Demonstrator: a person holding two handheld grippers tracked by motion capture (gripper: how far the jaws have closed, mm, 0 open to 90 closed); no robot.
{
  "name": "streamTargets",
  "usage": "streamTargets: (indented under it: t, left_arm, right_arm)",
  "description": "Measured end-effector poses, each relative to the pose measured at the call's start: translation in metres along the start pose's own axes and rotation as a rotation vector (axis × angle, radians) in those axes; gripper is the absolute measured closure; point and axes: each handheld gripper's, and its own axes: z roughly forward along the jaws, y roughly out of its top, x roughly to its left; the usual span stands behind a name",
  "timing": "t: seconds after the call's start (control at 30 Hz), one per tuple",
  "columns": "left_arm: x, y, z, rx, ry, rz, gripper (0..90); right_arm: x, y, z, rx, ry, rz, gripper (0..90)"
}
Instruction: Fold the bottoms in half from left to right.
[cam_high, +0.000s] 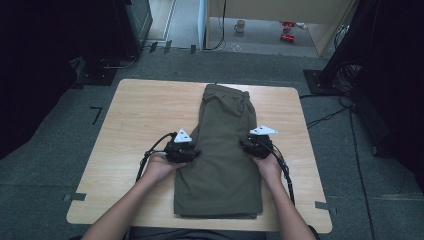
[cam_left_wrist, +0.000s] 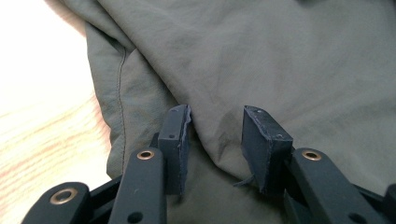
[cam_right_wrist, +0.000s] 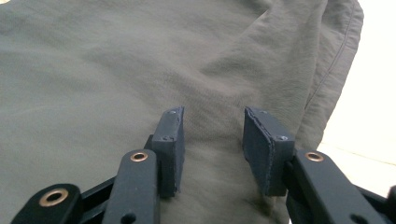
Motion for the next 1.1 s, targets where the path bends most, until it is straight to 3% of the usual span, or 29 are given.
streamTargets:
  t: [0.2,0.37,0.77,1.1]
  left_arm:
    - [0.000,-0.005,-0.007,0.008,0.003,-0.015,61.5]
    - [-0.002,-0.009,-0.013,0.025,0.022,0.002,59.3]
    - [-0.010,-0.021,-0.028,0.057,0.031,0.008,47.3]
    - [-0.015,-0.033,-0.045,0.076,0.015,-0.024,42.3]
  right_arm:
    - [0.009,0.001,0.001,0.002,0.014,-0.010,55.4]
    - [0.017,0.001,0.002,0.003,0.031,-0.024,53.2]
    - [0.034,0.002,0.004,0.013,0.066,-0.053,45.6]
    - [0.052,-0.001,0.001,0.019,0.098,-0.084,42.0]
